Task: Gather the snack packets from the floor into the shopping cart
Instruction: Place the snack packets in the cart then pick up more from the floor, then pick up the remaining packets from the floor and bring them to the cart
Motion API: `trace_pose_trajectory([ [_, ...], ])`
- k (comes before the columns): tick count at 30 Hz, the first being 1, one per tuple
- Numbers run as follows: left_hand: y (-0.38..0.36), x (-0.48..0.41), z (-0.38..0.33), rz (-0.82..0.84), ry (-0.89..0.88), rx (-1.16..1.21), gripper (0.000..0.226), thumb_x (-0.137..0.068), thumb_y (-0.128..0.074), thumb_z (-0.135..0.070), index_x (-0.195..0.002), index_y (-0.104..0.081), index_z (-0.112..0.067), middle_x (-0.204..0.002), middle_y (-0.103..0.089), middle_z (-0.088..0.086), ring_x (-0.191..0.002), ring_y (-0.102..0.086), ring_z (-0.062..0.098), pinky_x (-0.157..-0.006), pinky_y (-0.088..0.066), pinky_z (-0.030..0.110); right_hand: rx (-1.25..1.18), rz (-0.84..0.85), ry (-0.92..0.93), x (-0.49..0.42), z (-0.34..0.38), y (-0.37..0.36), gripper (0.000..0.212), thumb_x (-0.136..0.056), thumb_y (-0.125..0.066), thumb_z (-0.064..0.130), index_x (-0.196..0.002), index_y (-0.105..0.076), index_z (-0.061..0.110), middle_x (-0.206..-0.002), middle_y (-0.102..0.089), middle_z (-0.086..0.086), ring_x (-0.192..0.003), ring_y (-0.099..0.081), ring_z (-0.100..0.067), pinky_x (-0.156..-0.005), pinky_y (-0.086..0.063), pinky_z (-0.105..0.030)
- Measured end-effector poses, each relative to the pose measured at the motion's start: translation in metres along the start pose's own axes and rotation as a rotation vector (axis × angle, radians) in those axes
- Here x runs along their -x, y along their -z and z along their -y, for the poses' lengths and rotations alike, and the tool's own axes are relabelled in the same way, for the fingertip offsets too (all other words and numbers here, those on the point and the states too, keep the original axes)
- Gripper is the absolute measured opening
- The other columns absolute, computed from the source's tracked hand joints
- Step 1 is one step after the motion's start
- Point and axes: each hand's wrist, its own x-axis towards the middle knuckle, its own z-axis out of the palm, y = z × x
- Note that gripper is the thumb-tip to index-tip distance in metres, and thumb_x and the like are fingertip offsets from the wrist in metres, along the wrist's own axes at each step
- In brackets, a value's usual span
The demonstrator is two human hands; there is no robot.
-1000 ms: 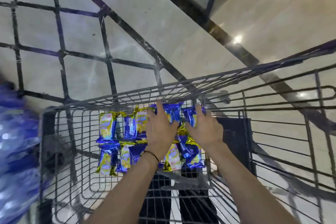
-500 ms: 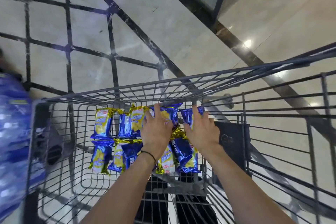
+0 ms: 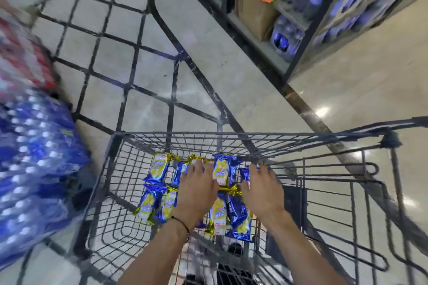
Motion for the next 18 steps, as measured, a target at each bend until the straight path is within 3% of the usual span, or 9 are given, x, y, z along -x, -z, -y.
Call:
trace_pose_trajectory([
  [6,0.065,0.06,0.044,-0.149,-0.065,-0.036,0.037,-0.098,-0.042,-0.037,-0.131,-0.046,-0.02,-0.129,-0.05,0.005,-0.12,-0.045,0.029,-0.097,-0.04,0.043,0.129,-0.095,0.127,0.049,0.069,0.046,0.044,-0.095,-0.045,0.037,-0.134,-0.045,0.017,-0.127,-0.053,-0.01,-0.117,-0.048,-0.031,-0.087,-0.048,-0.043],
  [11,0.107,0.139,0.114,-0.311,0.004,-0.063,0.037,-0.096,-0.044,-0.037,-0.129,-0.048,-0.02,-0.129,-0.053,0.008,-0.117,-0.048,0.031,-0.094,-0.04,0.045,0.181,-0.159,0.267,0.111,0.158,0.06,0.043,-0.093,-0.047,0.036,-0.132,-0.047,0.016,-0.126,-0.055,-0.011,-0.116,-0.048,-0.033,-0.087,-0.048,-0.044],
  [14,0.121,0.207,0.17,-0.427,0.065,-0.047,0.029,-0.089,-0.053,-0.035,-0.113,-0.057,-0.019,-0.111,-0.06,0.008,-0.102,-0.057,0.033,-0.082,-0.044,0.045,0.245,-0.195,0.363,0.161,0.218,0.057,0.038,-0.091,-0.048,0.037,-0.122,-0.053,0.015,-0.118,-0.059,-0.013,-0.111,-0.052,-0.034,-0.081,-0.052,-0.044],
  [18,0.118,0.312,0.248,-0.524,0.282,-0.007,0.028,-0.074,-0.058,-0.037,-0.096,-0.063,-0.021,-0.09,-0.064,0.003,-0.079,-0.06,0.03,-0.063,-0.044,0.039,0.304,-0.231,0.573,0.235,0.305,0.032,0.038,-0.082,-0.04,0.037,-0.101,-0.06,0.011,-0.093,-0.063,-0.017,-0.087,-0.058,-0.038,-0.071,-0.051,-0.047],
])
